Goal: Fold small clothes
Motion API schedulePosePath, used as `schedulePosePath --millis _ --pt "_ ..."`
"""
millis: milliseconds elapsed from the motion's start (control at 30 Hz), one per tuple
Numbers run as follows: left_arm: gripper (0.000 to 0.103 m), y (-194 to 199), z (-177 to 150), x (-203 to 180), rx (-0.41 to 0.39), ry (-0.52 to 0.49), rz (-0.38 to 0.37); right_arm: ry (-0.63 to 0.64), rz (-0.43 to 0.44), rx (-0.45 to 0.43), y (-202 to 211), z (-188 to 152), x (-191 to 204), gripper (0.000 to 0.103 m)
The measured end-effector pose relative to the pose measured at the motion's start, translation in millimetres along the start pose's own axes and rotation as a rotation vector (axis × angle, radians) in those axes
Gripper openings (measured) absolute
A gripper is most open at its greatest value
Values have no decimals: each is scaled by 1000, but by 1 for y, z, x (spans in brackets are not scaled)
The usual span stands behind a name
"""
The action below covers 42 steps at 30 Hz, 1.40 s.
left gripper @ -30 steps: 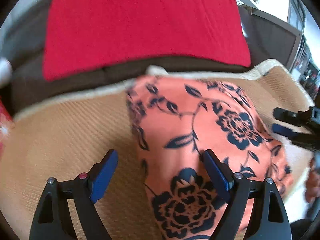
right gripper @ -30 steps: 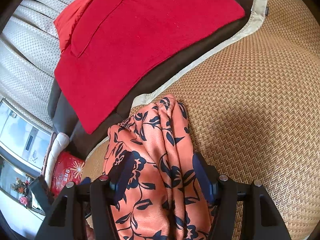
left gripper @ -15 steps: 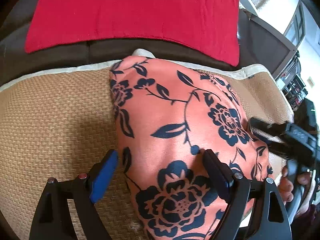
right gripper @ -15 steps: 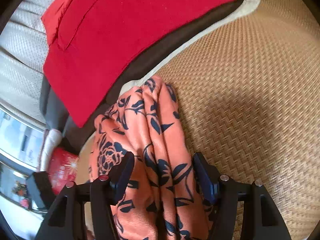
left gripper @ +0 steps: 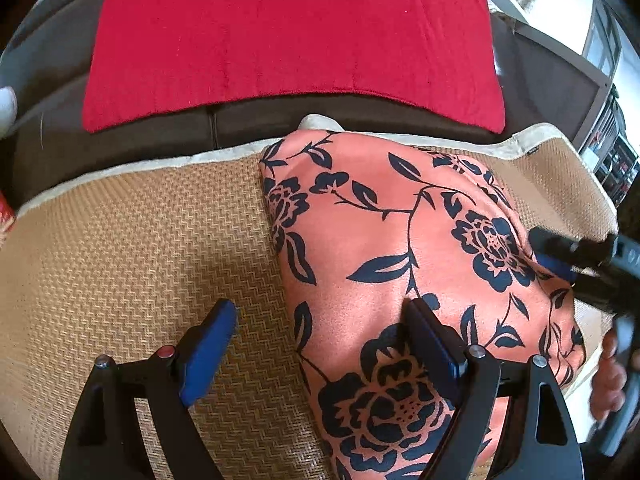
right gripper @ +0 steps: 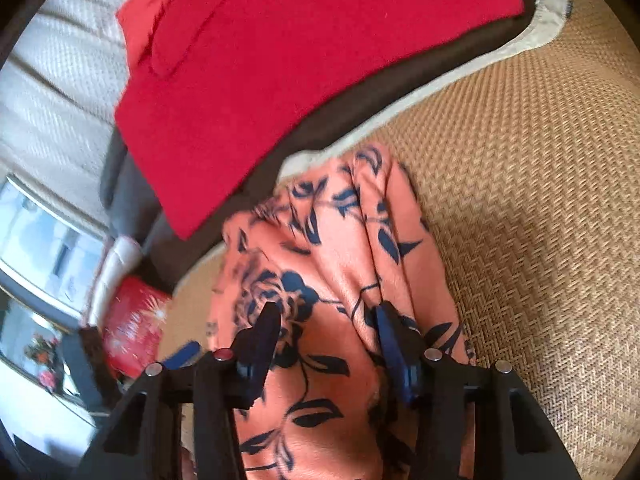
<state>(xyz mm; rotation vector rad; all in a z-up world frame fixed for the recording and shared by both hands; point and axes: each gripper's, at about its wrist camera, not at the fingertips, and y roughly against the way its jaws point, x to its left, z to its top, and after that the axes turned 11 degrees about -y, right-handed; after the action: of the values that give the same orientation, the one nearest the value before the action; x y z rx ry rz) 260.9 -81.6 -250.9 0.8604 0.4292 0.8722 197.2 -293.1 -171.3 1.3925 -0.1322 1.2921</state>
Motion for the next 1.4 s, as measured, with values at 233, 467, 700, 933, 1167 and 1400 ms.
schedulePosePath --millis 233,467,700,933,1167,1400 --pt "87 10 0 -3 -10 -16 22 -34 30 -101 33 12 -17 69" --pt "87 10 8 -15 -19 -26 18 -119 39 -66 30 24 -47 70" --pt "87 10 13 -20 -22 -33 -9 -144 51 -46 24 25 -59 71" --pt "87 4 16 -22 -18 -20 -24 -132 45 -37 14 30 -57 71" --pt "87 -11 13 -17 -6 10 -88 -131 63 18 -19 34 -51 71" --pt "88 -23 15 -4 21 99 -235 -46 71 76 -45 24 -25 78"
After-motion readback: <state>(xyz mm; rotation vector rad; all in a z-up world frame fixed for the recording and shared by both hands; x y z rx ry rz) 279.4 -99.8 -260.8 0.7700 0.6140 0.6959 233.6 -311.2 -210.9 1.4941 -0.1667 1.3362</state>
